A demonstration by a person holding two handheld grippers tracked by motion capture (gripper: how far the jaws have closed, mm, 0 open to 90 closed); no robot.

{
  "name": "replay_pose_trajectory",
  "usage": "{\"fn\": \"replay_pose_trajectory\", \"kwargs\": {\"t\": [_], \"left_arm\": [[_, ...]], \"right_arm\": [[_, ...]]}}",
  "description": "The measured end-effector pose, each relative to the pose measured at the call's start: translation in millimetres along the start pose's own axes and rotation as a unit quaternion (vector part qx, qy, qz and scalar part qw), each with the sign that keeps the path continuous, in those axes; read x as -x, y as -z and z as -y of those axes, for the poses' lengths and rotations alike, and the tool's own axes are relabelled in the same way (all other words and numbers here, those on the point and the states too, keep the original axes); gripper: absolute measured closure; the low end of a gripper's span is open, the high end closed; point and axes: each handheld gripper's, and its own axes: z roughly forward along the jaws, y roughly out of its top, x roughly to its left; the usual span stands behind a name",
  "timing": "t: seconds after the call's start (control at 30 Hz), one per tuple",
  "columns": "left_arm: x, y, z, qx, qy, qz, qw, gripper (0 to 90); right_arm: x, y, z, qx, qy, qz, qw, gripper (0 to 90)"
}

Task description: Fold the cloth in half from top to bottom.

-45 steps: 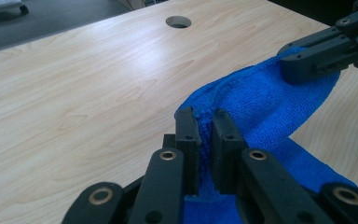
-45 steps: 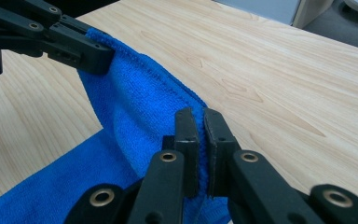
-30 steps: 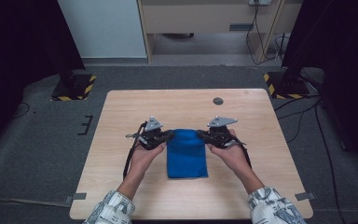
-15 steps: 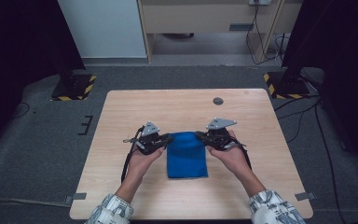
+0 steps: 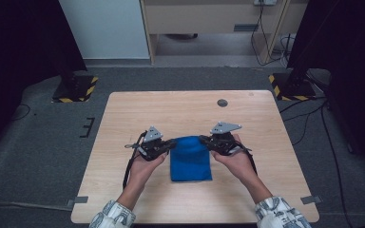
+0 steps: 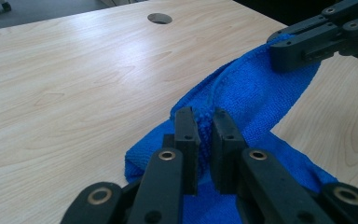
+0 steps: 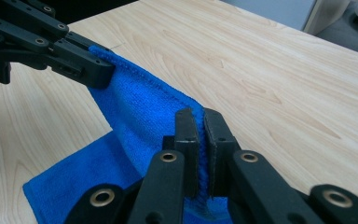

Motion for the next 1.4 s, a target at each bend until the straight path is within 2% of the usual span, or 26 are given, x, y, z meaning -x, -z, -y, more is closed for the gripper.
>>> {"fn": "replay_pose_trajectory", "kwargs": {"t": [0.13, 0.73, 0.83, 0.87, 0.9, 0.93, 1.03, 1.07, 1.17, 1.27, 1.4], "left_arm": [[1.3, 1.9, 0.0, 0.004, -0.001, 0.000, 1.0000, 82.4], [11.9, -6.2, 21.4, -0.035, -0.018, 0.004, 0.9992, 80.6], [13.7, -6.4, 24.1, -0.037, -0.017, 0.002, 0.9992, 76.5], [13.7, -6.4, 24.1, -0.037, -0.017, 0.002, 0.9992, 71.5], [14.1, -6.3, 24.8, -0.034, -0.017, -0.005, 0.9993, 71.5], [14.2, -6.0, 24.8, -0.030, -0.012, -0.005, 0.9995, 62.7], [14.9, -2.4, 22.1, -0.010, -0.006, 0.008, 0.9999, 53.3], [14.9, -2.4, 22.1, -0.010, -0.006, 0.008, 0.9999, 50.3], [15.9, 2.3, 17.4, 0.013, 0.030, 0.028, 0.9991, 47.4], [17.7, 5.4, 12.7, 0.022, 0.023, 0.018, 0.9993, 47.0], [12.8, 5.2, 13.5, 0.023, 0.027, -0.001, 0.9994, 47.6]], "right_arm": [[-0.9, 0.4, 6.1, -0.001, -0.003, -0.003, 1.0000, 85.8], [-4.6, -7.2, 34.6, -0.025, 0.001, -0.009, 0.9997, 85.1], [-4.8, -6.4, 39.3, -0.028, 0.001, -0.012, 0.9995, 85.0], [-4.8, -6.4, 39.3, -0.028, 0.001, -0.012, 0.9995, 85.0], [-4.7, -6.0, 39.9, -0.029, 0.002, -0.013, 0.9995, 85.1], [-4.8, -5.4, 40.9, -0.030, 0.001, -0.014, 0.9994, 85.1], [-4.1, -4.4, 42.4, -0.030, 0.001, -0.017, 0.9994, 85.0], [-4.1, -4.4, 42.4, -0.030, 0.001, -0.017, 0.9994, 85.0], [-4.9, -2.9, 42.9, -0.028, 0.000, -0.021, 0.9994, 84.6], [-4.8, -2.5, 43.8, -0.024, 0.002, -0.028, 0.9993, 84.2], [-5.1, -2.3, 46.3, -0.025, -0.001, -0.033, 0.9992, 82.8]]}}
